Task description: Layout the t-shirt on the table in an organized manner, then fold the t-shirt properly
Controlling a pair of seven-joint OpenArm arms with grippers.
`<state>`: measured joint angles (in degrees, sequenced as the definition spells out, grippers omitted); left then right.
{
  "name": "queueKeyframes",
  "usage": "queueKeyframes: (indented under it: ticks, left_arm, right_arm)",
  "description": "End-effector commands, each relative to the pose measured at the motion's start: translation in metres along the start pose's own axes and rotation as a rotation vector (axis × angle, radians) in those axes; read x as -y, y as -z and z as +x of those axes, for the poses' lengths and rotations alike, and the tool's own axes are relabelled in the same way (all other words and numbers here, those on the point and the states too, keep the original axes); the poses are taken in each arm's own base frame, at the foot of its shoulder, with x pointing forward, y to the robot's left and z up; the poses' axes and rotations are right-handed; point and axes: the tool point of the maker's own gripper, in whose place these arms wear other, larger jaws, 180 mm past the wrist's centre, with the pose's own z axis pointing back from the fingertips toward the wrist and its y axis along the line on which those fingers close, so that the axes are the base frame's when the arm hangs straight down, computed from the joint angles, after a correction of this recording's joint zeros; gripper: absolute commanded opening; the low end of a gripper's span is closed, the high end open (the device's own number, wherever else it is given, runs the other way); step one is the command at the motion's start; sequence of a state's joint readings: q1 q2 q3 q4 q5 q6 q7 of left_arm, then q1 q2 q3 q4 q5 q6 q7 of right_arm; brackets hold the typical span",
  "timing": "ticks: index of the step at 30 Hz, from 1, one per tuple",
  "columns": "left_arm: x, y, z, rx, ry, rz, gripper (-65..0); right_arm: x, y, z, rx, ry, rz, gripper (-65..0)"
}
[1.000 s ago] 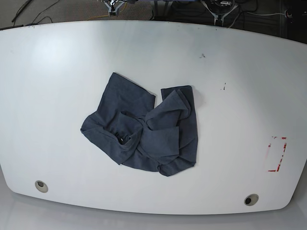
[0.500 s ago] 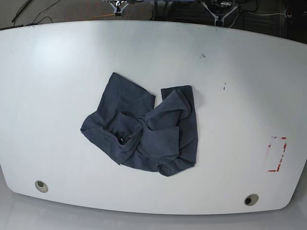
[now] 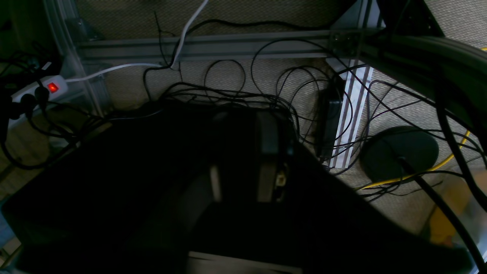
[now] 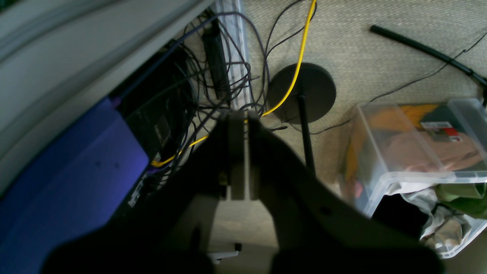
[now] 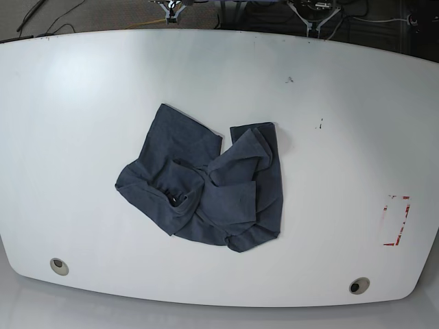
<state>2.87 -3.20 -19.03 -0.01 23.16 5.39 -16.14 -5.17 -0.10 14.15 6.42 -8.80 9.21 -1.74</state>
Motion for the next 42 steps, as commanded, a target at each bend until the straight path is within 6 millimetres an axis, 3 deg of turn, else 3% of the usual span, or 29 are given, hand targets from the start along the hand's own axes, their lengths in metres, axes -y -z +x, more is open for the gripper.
queueKeyframes:
  ticks: [1,42]
  left_arm:
    - [-0.003,-0.001,-0.002,0.001,0.005,0.01,-54.7]
    - [-0.004,-0.003,-0.013,-0.008,0.007,0.016,-54.7]
  right_arm:
    - [0.002,0.0,-0.003,-0.009,-0.001,0.001,-64.2]
    - [0.015,-0.002,-0.007,0.043,0.001,-0.023,-64.0]
